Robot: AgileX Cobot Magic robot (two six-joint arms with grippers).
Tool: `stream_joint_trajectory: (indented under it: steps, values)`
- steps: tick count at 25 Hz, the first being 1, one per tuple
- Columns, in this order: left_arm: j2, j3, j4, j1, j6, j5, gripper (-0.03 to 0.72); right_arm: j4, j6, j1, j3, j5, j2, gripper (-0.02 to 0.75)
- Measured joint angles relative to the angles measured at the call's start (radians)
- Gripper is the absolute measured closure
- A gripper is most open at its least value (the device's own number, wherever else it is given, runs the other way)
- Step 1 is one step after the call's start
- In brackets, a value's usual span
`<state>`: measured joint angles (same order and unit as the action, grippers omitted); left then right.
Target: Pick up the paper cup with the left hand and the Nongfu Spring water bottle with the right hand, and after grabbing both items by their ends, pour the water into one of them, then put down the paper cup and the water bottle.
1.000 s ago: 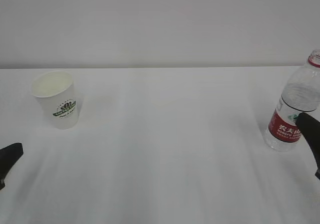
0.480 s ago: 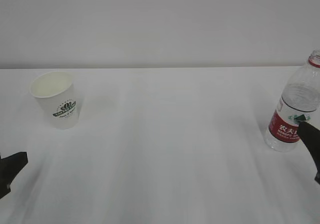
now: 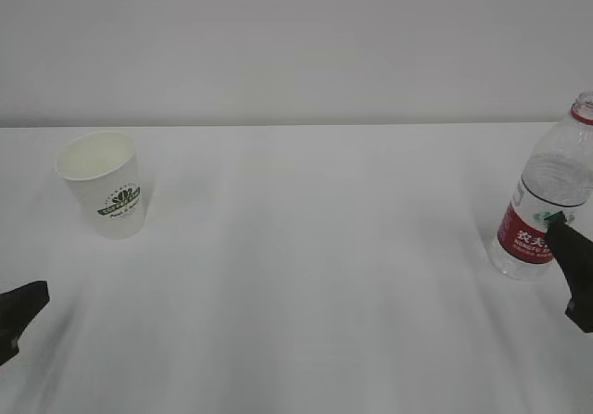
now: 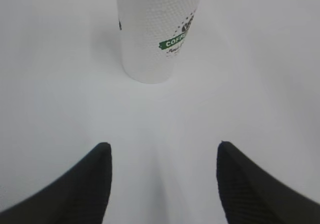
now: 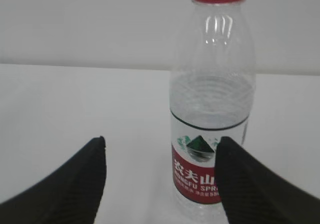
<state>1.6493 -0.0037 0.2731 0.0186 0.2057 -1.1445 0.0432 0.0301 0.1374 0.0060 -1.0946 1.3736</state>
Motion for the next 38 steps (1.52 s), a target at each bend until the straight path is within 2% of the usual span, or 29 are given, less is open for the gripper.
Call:
stream_joint_trajectory:
  steps: [6, 20, 22, 26, 28, 32, 38]
  values:
    - [0.0, 0.0, -0.009, 0.0, 0.0, -0.004, 0.21, -0.043, -0.013, 0.0, 0.0, -0.037, 0.124, 0.246]
    - [0.002, -0.003, -0.034, 0.0, 0.001, -0.005, 0.204, -0.088, -0.043, 0.0, 0.0, -0.043, 0.131, 0.258]
    - [0.002, -0.003, -0.034, 0.0, 0.001, -0.005, 0.167, -0.088, -0.041, 0.0, 0.0, -0.044, 0.131, 0.259]
    - [0.002, -0.003, -0.025, 0.0, 0.001, -0.005, 0.04, -0.084, -0.041, 0.0, 0.0, -0.044, 0.131, 0.258]
    - [0.002, -0.004, -0.021, 0.0, 0.001, -0.005, 0.014, -0.058, -0.039, 0.0, 0.0, -0.044, 0.131, 0.238]
    - [0.004, -0.004, -0.016, 0.0, 0.001, -0.005, 0.003, -0.016, -0.039, 0.0, 0.0, -0.044, 0.131, 0.141]
    - [0.004, -0.004, -0.014, 0.0, 0.001, -0.005, 0.004, -0.016, -0.039, 0.0, 0.0, -0.045, 0.131, 0.116]
